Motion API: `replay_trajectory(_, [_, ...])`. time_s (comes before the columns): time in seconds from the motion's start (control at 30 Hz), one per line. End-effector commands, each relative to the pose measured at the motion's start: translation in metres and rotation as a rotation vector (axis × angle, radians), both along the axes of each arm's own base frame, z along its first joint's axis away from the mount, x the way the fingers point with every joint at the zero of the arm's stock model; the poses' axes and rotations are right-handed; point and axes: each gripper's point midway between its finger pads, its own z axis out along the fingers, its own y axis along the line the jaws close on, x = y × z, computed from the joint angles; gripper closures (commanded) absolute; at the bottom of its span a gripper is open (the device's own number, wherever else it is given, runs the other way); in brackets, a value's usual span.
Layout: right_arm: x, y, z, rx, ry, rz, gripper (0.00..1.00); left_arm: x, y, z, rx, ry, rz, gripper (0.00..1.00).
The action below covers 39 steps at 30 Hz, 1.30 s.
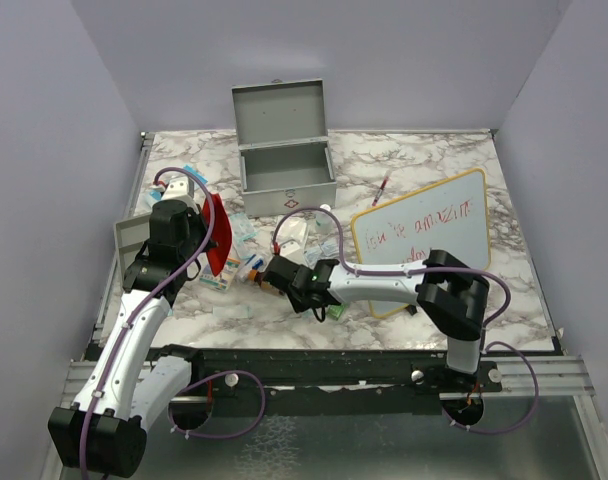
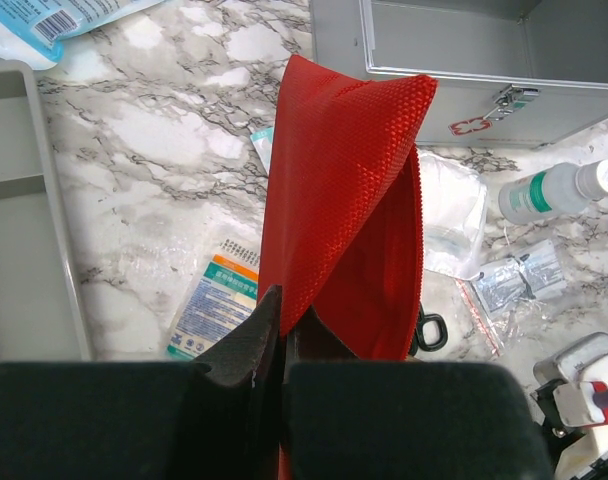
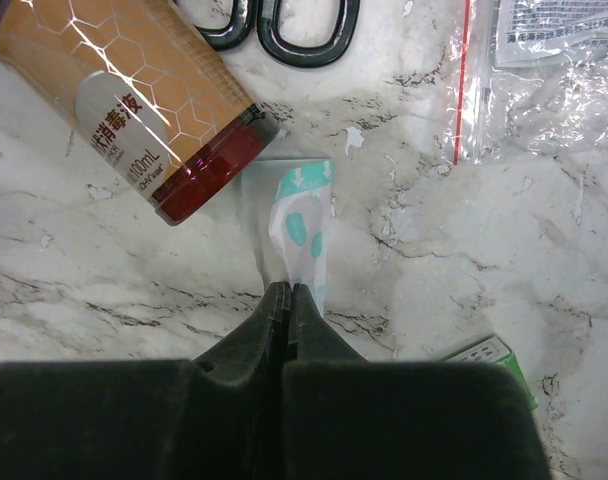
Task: Organize the medicine kit
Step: Pick up the medical item at the center of the board, then place the medical item at the medicine pouch.
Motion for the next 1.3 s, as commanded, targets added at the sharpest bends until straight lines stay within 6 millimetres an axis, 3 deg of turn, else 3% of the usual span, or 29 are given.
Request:
replay_trajectory(0.0, [0.001,-0.004,0.016,0.013,-0.034,-0.014,1.0,0.001,0.0,0.004,0.007,-0.029,-0.007,1.0])
replay_trajectory(0.23, [-0.001,0.001,0.04,0.082,-0.033,-0.019,0.99,0.0,-0.001,0.004,0.006,-0.031,-0.011,1.0])
replay_trajectory(0.4, [0.0,0.003,0.074,0.132,-0.046,-0.058,0.99,-0.001,-0.005,0.004,-0.005,-0.029,-0.028,1.0])
replay_trajectory(0.57, [0.008,0.016,0.121,0.253,-0.097,-0.079,1.0,-0.003,-0.016,0.008,-0.034,-0.044,-0.081,1.0])
replay_trajectory(0.87, [0.033,0.059,0.23,0.655,-0.258,-0.122,1.0,-0.008,-0.037,0.014,-0.086,-0.076,-0.184,1.0])
replay_trajectory(1.0, [0.042,0.073,0.265,0.807,-0.309,-0.151,0.99,-0.008,-0.04,0.014,-0.089,-0.076,-0.196,1.0])
replay_trajectory(1.1, [0.05,0.083,0.279,0.871,-0.338,-0.163,0.99,-0.008,-0.04,0.014,-0.088,-0.078,-0.196,1.0])
replay_trajectory(1.27, [0.064,0.103,0.277,0.874,-0.348,-0.176,1.0,-0.009,-0.04,0.014,-0.09,-0.079,-0.195,1.0])
